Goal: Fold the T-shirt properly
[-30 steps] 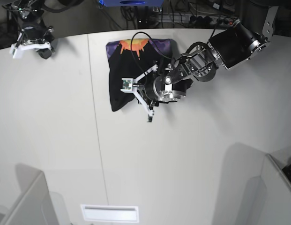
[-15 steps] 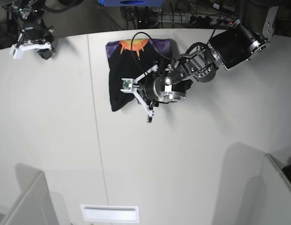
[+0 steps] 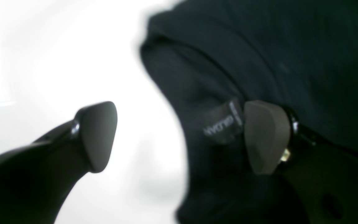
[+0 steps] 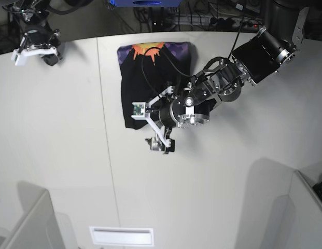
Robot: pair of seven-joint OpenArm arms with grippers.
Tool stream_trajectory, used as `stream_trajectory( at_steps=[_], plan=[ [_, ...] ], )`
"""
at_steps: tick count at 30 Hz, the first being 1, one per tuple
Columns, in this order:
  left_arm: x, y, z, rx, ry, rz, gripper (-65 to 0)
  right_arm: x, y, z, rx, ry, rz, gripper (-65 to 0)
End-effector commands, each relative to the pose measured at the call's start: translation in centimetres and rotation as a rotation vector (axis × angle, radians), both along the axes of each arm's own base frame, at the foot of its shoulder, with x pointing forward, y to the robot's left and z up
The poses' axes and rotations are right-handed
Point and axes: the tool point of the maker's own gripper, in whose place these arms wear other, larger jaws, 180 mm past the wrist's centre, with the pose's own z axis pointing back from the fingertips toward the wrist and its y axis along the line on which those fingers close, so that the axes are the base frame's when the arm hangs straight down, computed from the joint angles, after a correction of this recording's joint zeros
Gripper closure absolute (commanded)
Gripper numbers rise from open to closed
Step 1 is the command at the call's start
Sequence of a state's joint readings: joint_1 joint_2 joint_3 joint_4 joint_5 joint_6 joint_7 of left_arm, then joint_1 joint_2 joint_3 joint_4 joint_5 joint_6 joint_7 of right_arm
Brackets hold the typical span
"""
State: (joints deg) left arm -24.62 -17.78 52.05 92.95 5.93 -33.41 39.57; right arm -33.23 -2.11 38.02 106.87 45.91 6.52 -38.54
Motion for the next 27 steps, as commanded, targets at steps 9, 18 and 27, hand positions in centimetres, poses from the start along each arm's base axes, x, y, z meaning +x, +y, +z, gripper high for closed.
stream_trajectory(
  at_steps=[9,18,27],
  plan=[
    [1.8,1.3,10.3,-0.285,-0.186,0.134,-49.0,0.9,0.5,1.7,-0.049,-0.081,0.119,0.0],
    [-0.2,7.5,8.4,-0.376,-0.133,0.337,0.0,-0.1,1.7,2.2,-0.230,-0.033,0.310,0.0],
    [-9.7,9.2,6.3,-0.615,-0.022,0.180,0.0,-4.2,2.6,2.0,-0.323,0.037,0.506,0.0]
  ],
)
